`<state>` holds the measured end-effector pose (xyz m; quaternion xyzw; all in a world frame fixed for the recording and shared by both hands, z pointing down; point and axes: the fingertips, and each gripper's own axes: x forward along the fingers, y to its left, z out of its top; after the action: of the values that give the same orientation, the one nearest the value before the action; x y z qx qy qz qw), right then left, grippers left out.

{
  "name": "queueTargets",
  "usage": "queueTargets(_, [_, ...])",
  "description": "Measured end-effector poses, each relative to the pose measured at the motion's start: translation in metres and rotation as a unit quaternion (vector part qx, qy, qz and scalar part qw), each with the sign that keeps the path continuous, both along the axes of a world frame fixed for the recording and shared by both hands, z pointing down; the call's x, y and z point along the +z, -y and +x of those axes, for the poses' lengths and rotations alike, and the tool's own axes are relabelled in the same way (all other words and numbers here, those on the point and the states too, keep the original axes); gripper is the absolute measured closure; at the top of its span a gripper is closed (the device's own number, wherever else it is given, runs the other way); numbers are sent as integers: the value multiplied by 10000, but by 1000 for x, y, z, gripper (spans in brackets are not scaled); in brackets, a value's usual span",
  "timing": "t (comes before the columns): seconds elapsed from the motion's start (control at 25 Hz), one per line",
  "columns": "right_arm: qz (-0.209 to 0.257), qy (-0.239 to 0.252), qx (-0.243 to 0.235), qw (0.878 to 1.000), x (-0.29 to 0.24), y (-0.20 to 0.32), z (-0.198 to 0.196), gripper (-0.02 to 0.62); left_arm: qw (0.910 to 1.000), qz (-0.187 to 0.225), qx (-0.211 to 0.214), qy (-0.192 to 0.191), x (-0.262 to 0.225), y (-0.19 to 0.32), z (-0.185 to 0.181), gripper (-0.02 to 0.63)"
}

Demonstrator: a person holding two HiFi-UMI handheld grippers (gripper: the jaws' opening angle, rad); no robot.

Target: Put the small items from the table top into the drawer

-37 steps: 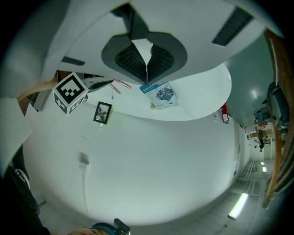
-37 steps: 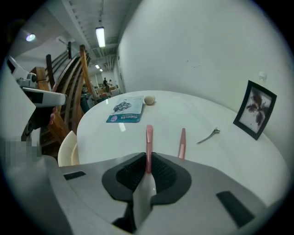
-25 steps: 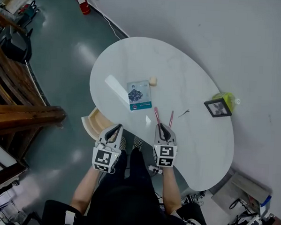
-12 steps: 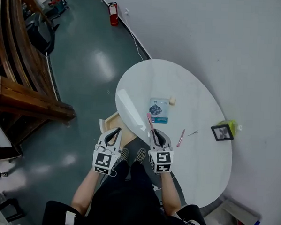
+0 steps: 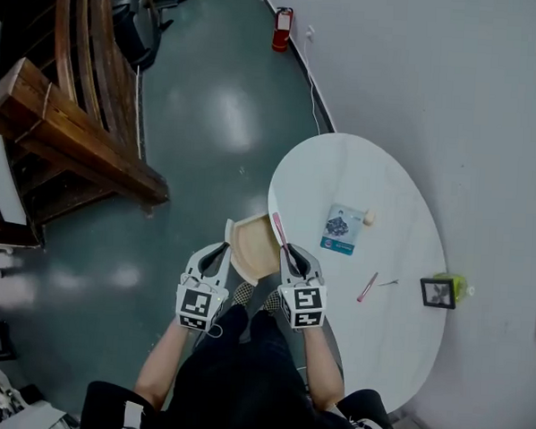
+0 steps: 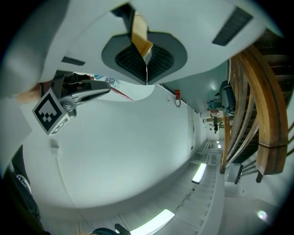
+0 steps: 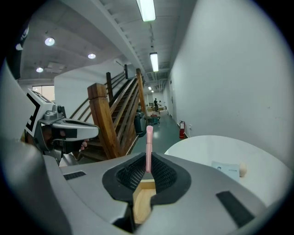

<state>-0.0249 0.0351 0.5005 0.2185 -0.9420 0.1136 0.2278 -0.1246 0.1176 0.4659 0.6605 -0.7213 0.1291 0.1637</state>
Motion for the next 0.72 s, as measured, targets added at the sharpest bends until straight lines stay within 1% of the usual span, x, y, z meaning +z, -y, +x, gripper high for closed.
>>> queueTargets(0.12, [-56,-35,-147,9999,7,-9,-12,540,9998,-41,-173,-66,7,-10,-10,586])
queueTargets(0.28, [-219,-172,-252,9993,31,-18,-19,540,9994,-183,-191,-244,33,-17,-11,586])
queueTargets(0.52, [-592,-531,-290,9964,90,-35,-14,540,9978,-472,-71,-470,85,-16,-8,586])
queueTargets(0.72, [-874,-819,-236,9925,147,-46,-2,540,9941,-818,-44,-716,141,-24,-3,586])
